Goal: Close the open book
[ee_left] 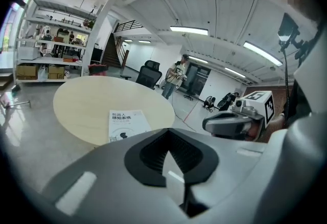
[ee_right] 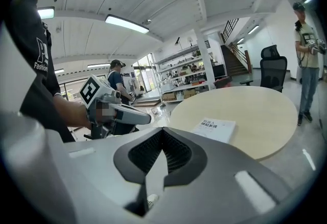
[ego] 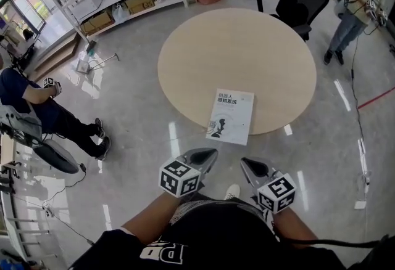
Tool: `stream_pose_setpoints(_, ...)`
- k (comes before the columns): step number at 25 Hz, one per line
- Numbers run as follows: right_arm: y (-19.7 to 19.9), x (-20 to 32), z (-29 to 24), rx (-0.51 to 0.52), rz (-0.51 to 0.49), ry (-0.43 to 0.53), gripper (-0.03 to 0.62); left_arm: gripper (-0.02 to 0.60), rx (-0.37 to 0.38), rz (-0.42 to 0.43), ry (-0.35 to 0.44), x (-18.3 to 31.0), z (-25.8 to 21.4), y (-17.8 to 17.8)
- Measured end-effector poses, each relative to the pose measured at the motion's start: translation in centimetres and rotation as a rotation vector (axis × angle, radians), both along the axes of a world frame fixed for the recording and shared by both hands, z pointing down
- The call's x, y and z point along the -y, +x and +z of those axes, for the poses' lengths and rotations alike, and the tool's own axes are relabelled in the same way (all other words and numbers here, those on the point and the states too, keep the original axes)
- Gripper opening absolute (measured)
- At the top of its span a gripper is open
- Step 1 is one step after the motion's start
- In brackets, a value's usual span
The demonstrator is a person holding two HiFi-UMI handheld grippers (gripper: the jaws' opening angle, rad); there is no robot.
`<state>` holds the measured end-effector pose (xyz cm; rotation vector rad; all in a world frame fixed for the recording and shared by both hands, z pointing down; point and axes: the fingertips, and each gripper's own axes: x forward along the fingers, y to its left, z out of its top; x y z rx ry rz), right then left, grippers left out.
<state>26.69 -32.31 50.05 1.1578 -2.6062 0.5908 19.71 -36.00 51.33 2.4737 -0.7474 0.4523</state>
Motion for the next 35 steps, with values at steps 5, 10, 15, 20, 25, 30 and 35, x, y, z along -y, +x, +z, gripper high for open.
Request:
stream_pose_setpoints(5, -2.1, -0.5, 0.2, -0.029, -0.003, 0.028, 0.008, 0.008, -0.007, -0.028, 0.011, -0.7, 0.3, -3.5)
stream_pose_setpoints(10, -4.0, -1.8, -0.4, -0.014, 0.103, 0.008, 0.006, 0.008, -0.052, 0.032, 0.055, -1.6, -1.8, -5.9)
stream_pose_setpoints(15, -7.1, -3.6, -0.3, -0.017, 0.183, 0.007, 0.006, 0.008, -0.096, 0.085, 0.032, -3.6, -1.1, -8.7)
stream_pose_setpoints(20, -9.4, -7.3, -0.2, -0.04, 0.262, -0.017, 0.008, 0.008, -0.115, 0.196, -0.015, -6.6, 0.1, -10.3)
stream_pose_setpoints(25, -10.2, -9.9, 0.2, -0.063, 0.333, -0.041, 0.006, 0.008, -0.12, 0.233, -0.035, -7.3, 0.7, -12.0)
stream_pose_setpoints(30, -9.9, -10.0, 0.0, -0.075, 0.334, -0.048, 0.006, 0.008, -0.144, 0.212, 0.037, -6.7, -1.7, -12.7)
stream_pose_setpoints(35, -9.8, -9.3, -1.1, -0.088, 0.278, -0.029, 0.006, 0.008, -0.149, 0.111, 0.048, -5.8, -2.6, -13.6)
